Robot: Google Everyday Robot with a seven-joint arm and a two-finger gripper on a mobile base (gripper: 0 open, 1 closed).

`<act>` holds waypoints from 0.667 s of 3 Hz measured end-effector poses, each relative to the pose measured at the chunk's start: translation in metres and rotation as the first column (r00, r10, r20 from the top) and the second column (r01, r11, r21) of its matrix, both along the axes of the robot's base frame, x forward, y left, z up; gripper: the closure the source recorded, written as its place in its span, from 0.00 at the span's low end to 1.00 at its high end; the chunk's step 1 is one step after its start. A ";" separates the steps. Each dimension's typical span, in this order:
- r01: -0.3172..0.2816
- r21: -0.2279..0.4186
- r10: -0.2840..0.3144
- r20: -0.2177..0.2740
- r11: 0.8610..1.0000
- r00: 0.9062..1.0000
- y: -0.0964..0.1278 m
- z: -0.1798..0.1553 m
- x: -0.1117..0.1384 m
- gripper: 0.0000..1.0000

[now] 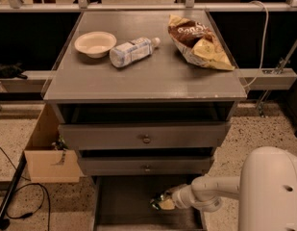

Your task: Place green can into bottom drawer

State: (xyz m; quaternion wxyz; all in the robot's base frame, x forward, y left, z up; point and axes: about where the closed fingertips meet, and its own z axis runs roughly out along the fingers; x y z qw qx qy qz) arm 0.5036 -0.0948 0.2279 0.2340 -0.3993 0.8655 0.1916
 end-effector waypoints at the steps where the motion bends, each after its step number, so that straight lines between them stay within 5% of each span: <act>1: 0.004 -0.005 -0.004 -0.029 1.000 1.000 -0.001 -0.016 -0.010 1.00; 2: 0.012 -0.020 -0.013 -0.061 1.000 0.998 -0.007 -0.034 -0.024 1.00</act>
Offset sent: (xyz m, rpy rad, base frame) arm -0.0395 -0.0179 -0.0543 -0.0410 0.0957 -0.0270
